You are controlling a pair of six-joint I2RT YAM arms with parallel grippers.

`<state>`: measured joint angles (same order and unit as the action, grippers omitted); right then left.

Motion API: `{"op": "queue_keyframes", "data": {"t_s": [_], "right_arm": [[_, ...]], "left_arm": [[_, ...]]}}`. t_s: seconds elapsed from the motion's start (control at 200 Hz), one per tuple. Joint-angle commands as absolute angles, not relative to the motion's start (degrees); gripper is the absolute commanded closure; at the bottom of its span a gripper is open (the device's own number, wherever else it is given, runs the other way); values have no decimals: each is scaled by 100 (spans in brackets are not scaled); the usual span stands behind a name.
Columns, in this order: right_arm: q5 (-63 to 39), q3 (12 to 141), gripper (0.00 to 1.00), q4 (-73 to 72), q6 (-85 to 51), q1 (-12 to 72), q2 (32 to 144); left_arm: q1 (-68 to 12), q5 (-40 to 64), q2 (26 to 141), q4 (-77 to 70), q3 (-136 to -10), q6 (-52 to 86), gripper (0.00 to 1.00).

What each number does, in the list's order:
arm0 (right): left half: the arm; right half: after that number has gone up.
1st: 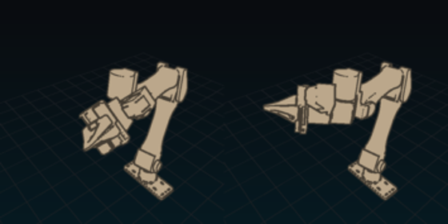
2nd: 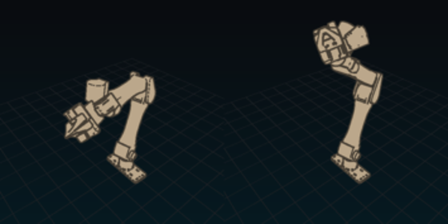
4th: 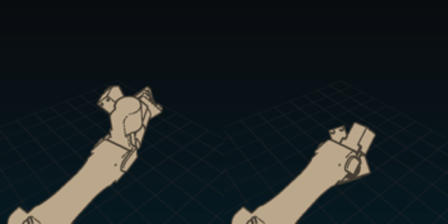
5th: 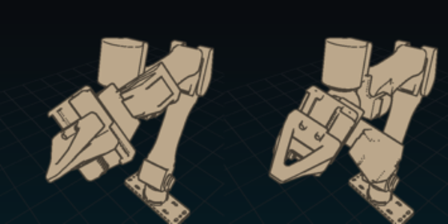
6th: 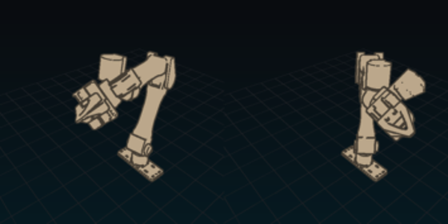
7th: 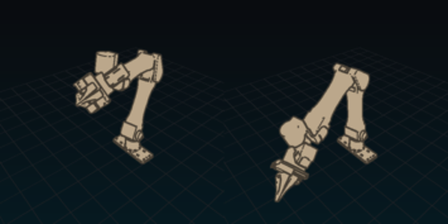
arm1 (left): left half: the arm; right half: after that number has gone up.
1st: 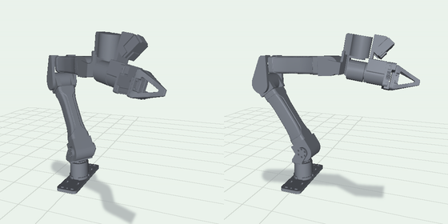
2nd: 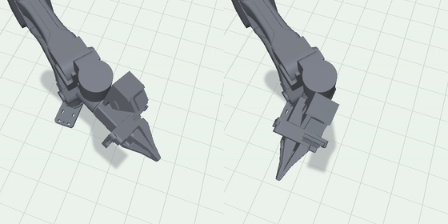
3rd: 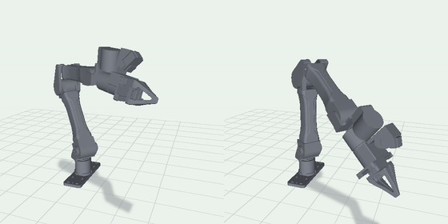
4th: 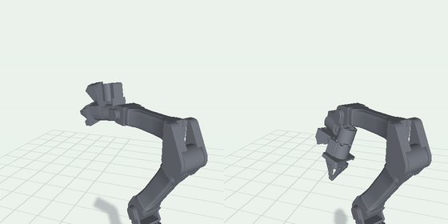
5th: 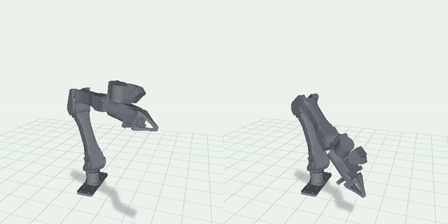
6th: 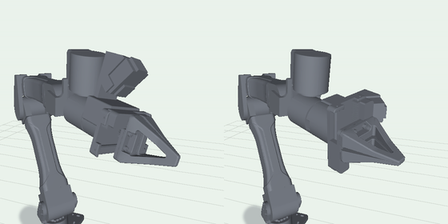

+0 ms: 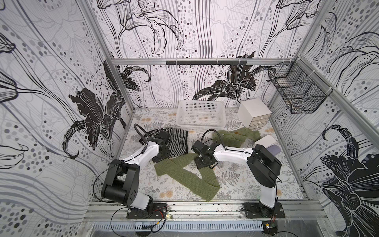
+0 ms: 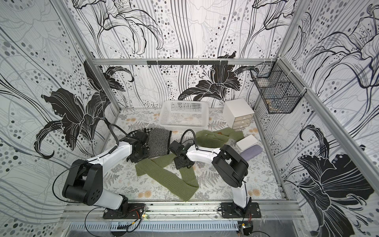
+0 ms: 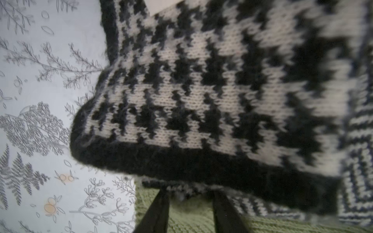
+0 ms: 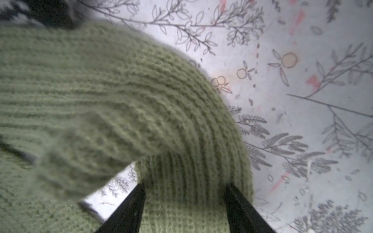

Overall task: Roll up the scarf and place it into the basket
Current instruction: Fold the scarf at the center of the board.

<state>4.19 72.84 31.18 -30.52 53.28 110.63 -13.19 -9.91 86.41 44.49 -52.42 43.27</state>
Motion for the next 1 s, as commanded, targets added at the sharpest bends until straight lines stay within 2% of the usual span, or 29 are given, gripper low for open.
{"op": "queue_keyframes", "data": {"t_s": [0.0,0.085,0.28,0.496,0.561,0.726,0.846,0.991], "right_arm": [[472,6977,34,3480,-2989,5309,11138],[525,6918,34,3468,-2916,5291,11078],[570,7207,33,3525,-2323,5093,11046],[536,7552,26,4010,-1881,4870,10404],[622,7181,26,4117,-2080,4870,9897],[119,5623,25,3652,-2540,4862,8383],[-142,4940,29,3595,-3014,5010,7470],[-292,4567,32,3628,-3518,5435,7027]], "left_arm": [[-1328,-1486,8752,4095,-5170,4557,99],[-1337,-1468,8649,4148,-5167,4535,100],[-1440,-996,7591,4809,-5501,4329,100],[-1866,1359,7422,5788,-6982,3445,100],[-2126,1706,7434,5922,-7469,3329,100],[-2393,2204,7531,5850,-8388,3340,100],[-2621,2557,7785,5647,-8812,3367,100],[-2786,2588,7979,5510,-9274,3452,100]]}}
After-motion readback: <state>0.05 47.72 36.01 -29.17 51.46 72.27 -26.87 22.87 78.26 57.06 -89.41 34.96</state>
